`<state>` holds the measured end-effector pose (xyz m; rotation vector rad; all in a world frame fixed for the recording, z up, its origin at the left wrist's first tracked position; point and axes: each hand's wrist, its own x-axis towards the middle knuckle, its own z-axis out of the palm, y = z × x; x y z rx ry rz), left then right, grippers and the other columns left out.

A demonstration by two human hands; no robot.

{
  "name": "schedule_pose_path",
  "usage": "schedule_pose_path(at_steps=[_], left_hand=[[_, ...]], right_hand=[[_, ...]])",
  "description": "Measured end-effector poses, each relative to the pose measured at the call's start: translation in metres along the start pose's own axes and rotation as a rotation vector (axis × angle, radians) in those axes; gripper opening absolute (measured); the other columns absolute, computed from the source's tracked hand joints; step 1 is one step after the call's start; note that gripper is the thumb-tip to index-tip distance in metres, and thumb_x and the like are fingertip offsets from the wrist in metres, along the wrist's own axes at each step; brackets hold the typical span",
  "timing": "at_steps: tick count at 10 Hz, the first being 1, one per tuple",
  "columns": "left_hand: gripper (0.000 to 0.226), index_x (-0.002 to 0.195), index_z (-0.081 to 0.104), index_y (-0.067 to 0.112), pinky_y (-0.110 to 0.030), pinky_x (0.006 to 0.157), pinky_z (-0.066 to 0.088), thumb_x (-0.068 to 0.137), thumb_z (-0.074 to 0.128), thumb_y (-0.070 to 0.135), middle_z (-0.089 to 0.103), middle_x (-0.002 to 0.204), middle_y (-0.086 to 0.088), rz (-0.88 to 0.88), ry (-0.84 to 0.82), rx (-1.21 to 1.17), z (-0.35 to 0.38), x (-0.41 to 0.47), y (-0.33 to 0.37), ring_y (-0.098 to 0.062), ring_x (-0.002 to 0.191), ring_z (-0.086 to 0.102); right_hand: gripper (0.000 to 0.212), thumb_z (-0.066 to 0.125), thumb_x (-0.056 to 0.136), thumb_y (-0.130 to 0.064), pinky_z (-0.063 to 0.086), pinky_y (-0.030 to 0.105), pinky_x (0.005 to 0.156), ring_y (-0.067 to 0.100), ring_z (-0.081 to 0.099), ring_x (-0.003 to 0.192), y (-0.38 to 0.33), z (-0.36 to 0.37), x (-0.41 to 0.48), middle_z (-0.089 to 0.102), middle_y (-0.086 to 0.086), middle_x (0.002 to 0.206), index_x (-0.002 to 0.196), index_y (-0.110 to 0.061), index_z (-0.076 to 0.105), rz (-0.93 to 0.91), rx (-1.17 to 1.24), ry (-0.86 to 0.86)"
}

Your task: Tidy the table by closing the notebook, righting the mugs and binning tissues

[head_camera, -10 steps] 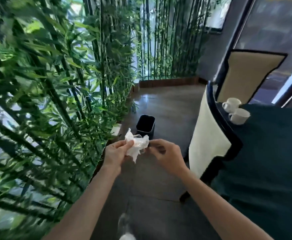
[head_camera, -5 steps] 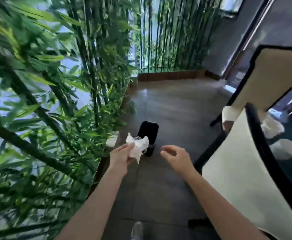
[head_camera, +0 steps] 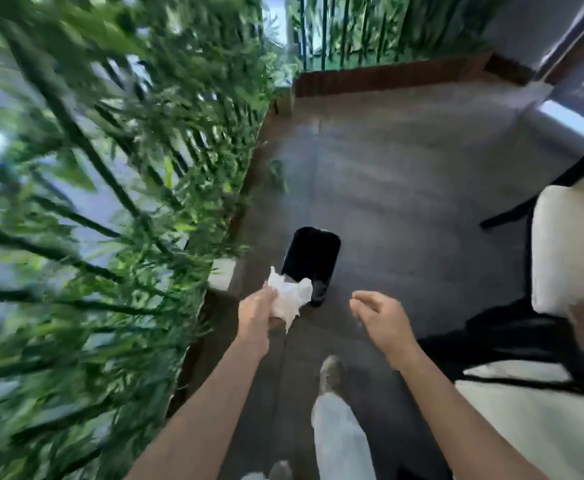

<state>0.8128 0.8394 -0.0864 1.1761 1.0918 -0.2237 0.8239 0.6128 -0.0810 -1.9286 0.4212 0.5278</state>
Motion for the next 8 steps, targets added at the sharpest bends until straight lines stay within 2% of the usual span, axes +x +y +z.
schedule_pose_path(at_steps=[1,2,3,4,5,6,7,8], left_hand=[[0.019,0.099,0.072,0.005,-0.035,0.067,0.055,0.101,0.054,0.007,0.071,0.097,-0.018,-0.072,0.003,-0.003,0.036,0.056,-0.001,-0.028,0.078,0.066],[0.023,0.09,0.073,0.009,-0.035,0.067,0.056,0.099,0.053,0.004,0.073,0.093,-0.015,-0.094,0.008,0.01,0.065,0.1,-0.001,-0.027,0.077,0.068],[0.019,0.092,0.071,0.011,-0.04,0.075,0.056,0.101,0.057,0.001,0.07,0.093,-0.013,-0.082,0.046,0.056,0.09,0.153,-0.004,-0.026,0.081,0.067],[0.014,0.114,0.069,0.008,-0.038,0.078,0.059,0.102,0.063,0.006,0.069,0.095,-0.005,-0.07,0.055,0.134,0.108,0.203,-0.012,-0.021,0.084,0.067],[0.043,0.136,0.067,0.005,-0.048,0.102,0.057,0.096,0.074,0.02,0.073,0.115,-0.011,-0.08,0.017,0.265,0.121,0.255,-0.017,-0.027,0.105,0.071],[0.059,0.146,0.059,0.01,-0.047,0.114,0.048,0.096,0.072,0.038,0.066,0.141,-0.01,-0.112,-0.07,0.526,0.119,0.288,-0.02,-0.029,0.13,0.062],[0.05,0.14,0.066,0.011,-0.034,0.108,0.047,0.098,0.067,0.037,0.071,0.138,-0.009,-0.013,-0.049,0.875,0.106,0.301,-0.024,-0.028,0.131,0.062],[0.04,0.132,0.072,0.012,-0.033,0.099,0.049,0.1,0.063,0.035,0.076,0.128,-0.008,0.097,-0.076,1.06,0.095,0.289,-0.008,-0.028,0.125,0.066]], right_hand=[[0.023,0.071,0.094,-0.023,0.059,0.035,0.086,0.019,0.071,0.093,0.016,0.005,0.063,0.078,0.004,0.104,0.116,-0.015,0.076,0.099,-0.027,-0.036],[0.025,0.071,0.094,-0.022,0.056,0.044,0.097,0.018,0.072,0.096,0.031,0.012,0.116,0.078,0.001,0.107,0.117,-0.015,0.076,0.154,-0.058,-0.075],[0.024,0.07,0.094,-0.023,0.058,0.044,0.095,0.018,0.072,0.098,0.047,0.022,0.162,0.077,-0.002,0.105,0.117,-0.017,0.075,0.213,-0.039,-0.091],[0.02,0.071,0.093,-0.023,0.059,0.044,0.092,0.017,0.073,0.094,0.065,0.031,0.194,0.078,-0.003,0.1,0.113,-0.018,0.076,0.238,-0.03,-0.087],[0.016,0.072,0.092,-0.023,0.059,0.044,0.093,0.013,0.073,0.095,0.086,0.038,0.22,0.078,-0.008,0.098,0.107,-0.024,0.078,0.267,-0.059,-0.063],[0.012,0.073,0.091,-0.025,0.06,0.045,0.091,0.012,0.073,0.094,0.1,0.04,0.23,0.078,-0.01,0.095,0.1,-0.033,0.077,0.287,-0.078,-0.047],[0.013,0.071,0.092,-0.023,0.06,0.045,0.091,0.013,0.073,0.092,0.098,0.039,0.232,0.078,-0.007,0.092,0.096,-0.036,0.074,0.321,-0.1,-0.042],[0.015,0.07,0.092,-0.024,0.059,0.045,0.092,0.015,0.073,0.094,0.082,0.037,0.23,0.078,-0.005,0.093,0.106,-0.026,0.077,0.341,-0.138,-0.001]])
